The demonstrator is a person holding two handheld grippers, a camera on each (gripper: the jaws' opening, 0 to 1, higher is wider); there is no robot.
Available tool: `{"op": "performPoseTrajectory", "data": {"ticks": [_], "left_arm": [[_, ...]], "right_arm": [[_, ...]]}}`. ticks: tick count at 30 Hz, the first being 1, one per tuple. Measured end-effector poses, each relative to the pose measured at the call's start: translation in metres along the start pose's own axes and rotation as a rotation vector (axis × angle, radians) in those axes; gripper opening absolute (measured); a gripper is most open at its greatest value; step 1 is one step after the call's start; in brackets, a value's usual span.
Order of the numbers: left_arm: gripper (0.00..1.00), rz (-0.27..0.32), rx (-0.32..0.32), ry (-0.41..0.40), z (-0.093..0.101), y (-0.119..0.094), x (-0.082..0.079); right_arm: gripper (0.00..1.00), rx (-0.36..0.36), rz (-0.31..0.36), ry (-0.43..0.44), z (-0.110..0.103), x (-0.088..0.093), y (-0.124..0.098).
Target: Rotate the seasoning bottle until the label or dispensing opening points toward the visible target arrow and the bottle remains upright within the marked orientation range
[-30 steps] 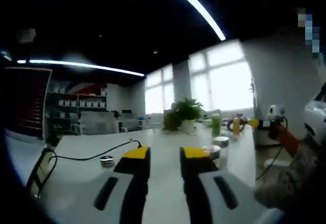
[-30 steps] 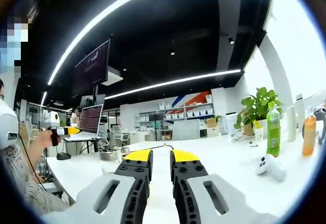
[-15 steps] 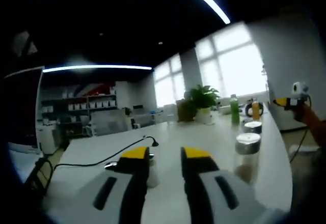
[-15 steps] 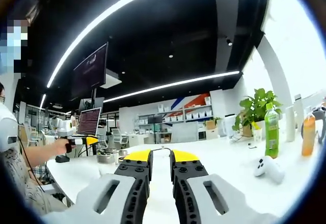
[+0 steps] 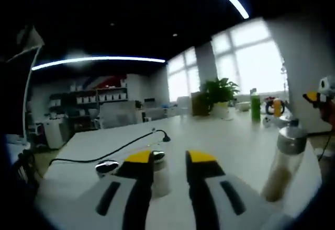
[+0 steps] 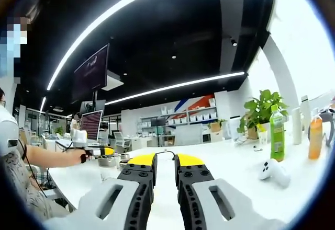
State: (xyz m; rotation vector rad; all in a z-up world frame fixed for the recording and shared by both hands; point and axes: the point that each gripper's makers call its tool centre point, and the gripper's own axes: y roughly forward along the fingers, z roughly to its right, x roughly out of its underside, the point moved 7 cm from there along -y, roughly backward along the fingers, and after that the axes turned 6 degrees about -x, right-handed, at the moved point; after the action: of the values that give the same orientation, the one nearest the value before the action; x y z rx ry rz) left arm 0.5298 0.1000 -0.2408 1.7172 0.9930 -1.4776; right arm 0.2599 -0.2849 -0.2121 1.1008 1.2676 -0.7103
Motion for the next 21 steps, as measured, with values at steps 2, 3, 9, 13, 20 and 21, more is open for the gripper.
{"op": "performPoseTrajectory", "data": {"ticks": [2,3,9,13,20,21], "left_arm": [[0.27,-0.003,0.004,-0.01,0.004,0.008,0.002],[0.27,-0.005,-0.004,-0.001,0.008,0.008,0.002],[0.29,0.002,-0.014,-0.019,0.023,0.008,0.005],[0.31,0.004,-0.042,-0.04,0.025,0.011,0.01],[0.34,-0.016,-0.101,-0.012,0.017,0.016,0.018],[0.34,-0.02,-0.105,-0.016,0.016,0.016,0.019]], "right_arm": [[0.12,0.0,-0.002,-0.002,0.0,0.0,0.001],[0.12,0.0,-0.003,-0.004,0.0,0.0,0.001],[0.12,-0.042,0.033,0.06,-0.006,-0.005,0.001],[0.12,-0.053,0.036,0.039,-0.011,-0.008,0.001],[0.12,-0.057,0.038,0.037,-0.012,-0.008,0.001],[0.12,-0.056,0.038,0.038,-0.011,-0.007,0.001]]}}
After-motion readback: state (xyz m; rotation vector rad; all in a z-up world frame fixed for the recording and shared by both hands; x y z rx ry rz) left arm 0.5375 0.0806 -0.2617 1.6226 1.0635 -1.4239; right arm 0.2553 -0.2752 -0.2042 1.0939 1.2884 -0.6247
